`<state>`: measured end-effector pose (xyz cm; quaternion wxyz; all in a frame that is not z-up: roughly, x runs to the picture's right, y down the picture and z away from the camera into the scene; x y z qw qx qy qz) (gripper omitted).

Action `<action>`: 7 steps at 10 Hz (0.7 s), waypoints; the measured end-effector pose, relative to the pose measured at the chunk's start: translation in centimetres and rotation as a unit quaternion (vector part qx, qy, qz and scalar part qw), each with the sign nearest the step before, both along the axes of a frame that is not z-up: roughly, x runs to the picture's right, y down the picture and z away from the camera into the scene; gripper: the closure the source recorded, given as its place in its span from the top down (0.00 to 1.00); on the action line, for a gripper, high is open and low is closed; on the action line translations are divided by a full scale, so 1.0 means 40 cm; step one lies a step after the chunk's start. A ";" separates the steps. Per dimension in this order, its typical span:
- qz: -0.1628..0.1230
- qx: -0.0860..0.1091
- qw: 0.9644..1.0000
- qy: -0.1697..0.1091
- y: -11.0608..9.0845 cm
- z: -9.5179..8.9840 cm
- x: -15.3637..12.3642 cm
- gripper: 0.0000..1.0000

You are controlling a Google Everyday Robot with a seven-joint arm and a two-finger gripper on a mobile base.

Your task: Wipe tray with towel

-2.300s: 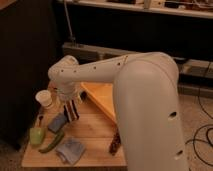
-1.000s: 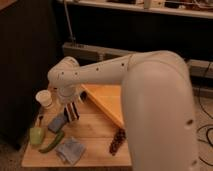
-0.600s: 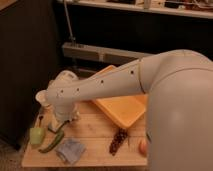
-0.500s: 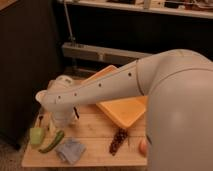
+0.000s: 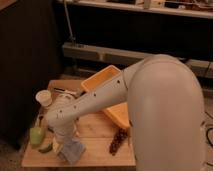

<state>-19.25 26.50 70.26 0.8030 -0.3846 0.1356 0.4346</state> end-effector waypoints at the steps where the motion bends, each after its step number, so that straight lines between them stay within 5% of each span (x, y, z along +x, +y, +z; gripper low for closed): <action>1: -0.010 -0.010 1.000 0.004 0.007 0.015 0.008 0.71; 4: -0.046 -0.042 0.998 0.018 0.031 0.065 0.001 0.71; 7: -0.058 -0.055 0.997 0.019 0.030 0.073 -0.015 0.71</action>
